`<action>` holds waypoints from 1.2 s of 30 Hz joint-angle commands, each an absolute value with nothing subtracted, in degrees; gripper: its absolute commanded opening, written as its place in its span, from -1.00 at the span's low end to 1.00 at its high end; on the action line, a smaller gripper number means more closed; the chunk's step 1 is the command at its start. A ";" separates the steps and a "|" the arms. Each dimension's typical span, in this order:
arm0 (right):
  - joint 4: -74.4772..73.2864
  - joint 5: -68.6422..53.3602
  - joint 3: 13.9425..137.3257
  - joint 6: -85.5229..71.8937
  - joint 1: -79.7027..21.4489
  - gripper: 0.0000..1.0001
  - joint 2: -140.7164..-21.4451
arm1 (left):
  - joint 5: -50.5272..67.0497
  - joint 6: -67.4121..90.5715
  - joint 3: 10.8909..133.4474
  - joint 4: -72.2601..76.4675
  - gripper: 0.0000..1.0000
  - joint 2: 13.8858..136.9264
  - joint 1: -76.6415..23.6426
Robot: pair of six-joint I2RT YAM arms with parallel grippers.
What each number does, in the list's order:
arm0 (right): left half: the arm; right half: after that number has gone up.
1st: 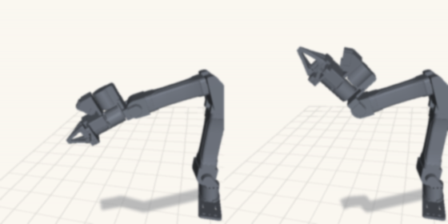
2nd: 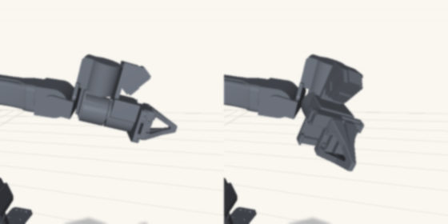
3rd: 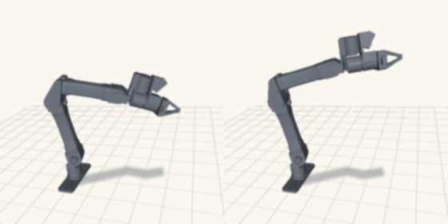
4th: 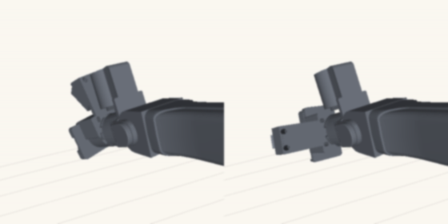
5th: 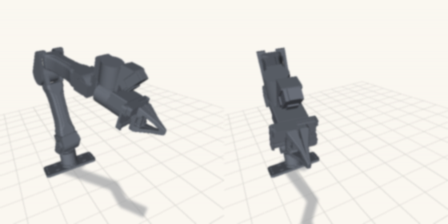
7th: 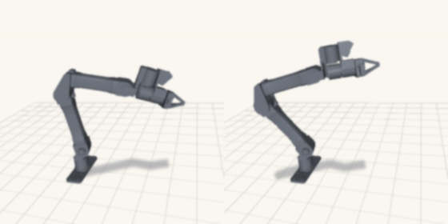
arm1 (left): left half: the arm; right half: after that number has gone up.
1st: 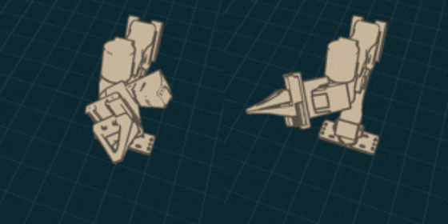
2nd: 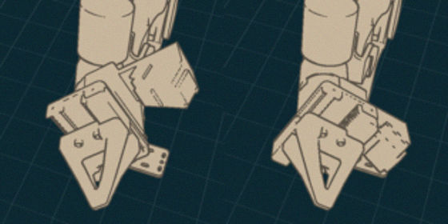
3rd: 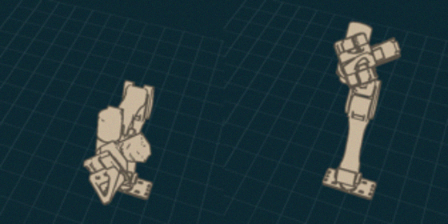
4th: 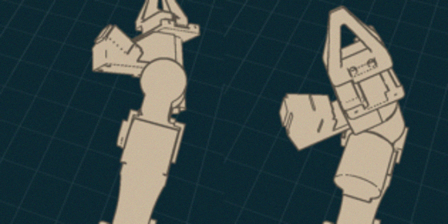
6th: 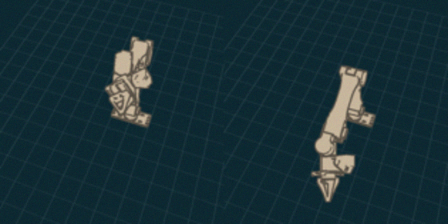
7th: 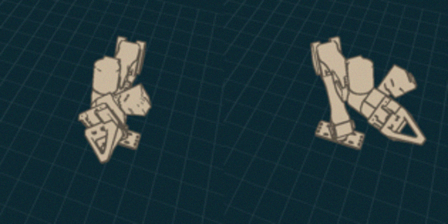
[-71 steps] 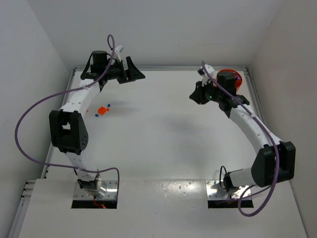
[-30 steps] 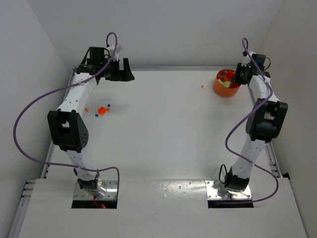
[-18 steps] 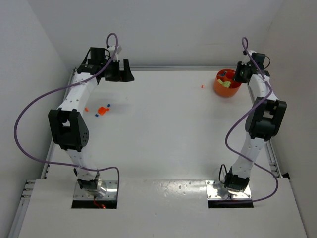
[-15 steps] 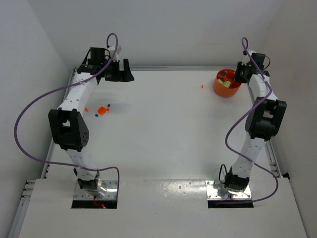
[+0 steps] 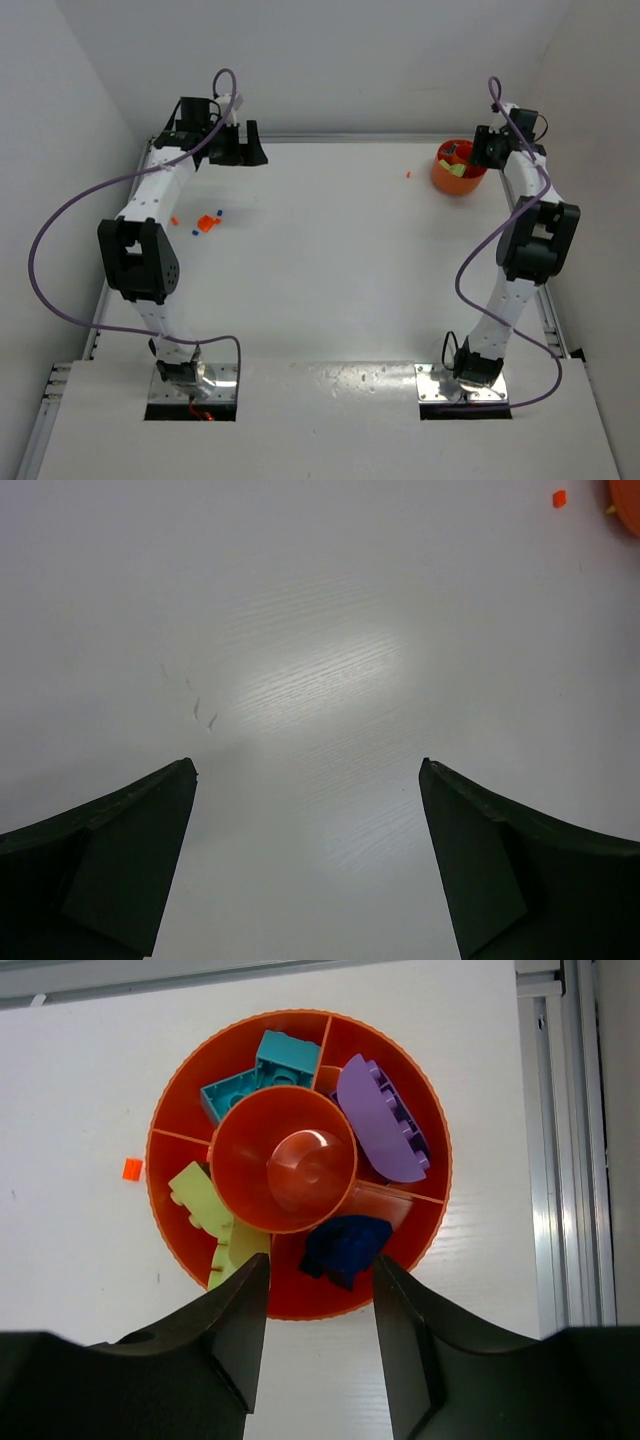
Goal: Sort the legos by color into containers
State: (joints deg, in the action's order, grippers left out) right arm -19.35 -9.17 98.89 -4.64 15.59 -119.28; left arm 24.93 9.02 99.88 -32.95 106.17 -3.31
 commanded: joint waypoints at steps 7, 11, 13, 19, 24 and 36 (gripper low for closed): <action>-22.49 -20.82 92.29 2.11 11.26 -0.07 -104.68 | 16.54 1.15 91.77 -38.14 0.61 99.93 3.68; -26.19 -23.90 89.57 5.09 8.53 -0.07 -101.17 | 11.78 -2.98 87.72 -42.35 0.28 98.44 7.99; -26.80 -24.61 87.19 5.89 6.16 -0.07 -98.97 | 10.99 -7.09 85.35 -43.85 0.21 97.91 9.48; -26.81 -26.46 84.38 5.36 2.47 -0.07 -97.83 | 10.56 -16.60 80.60 -46.76 0.38 97.91 11.43; -26.81 -26.98 84.90 4.83 0.71 -0.05 -97.82 | 7.92 -19.77 78.84 -45.97 0.38 99.76 11.43; -27.33 -26.46 86.75 4.83 -0.97 -0.02 -98.88 | 10.02 -25.31 79.54 -42.36 0.17 108.27 11.43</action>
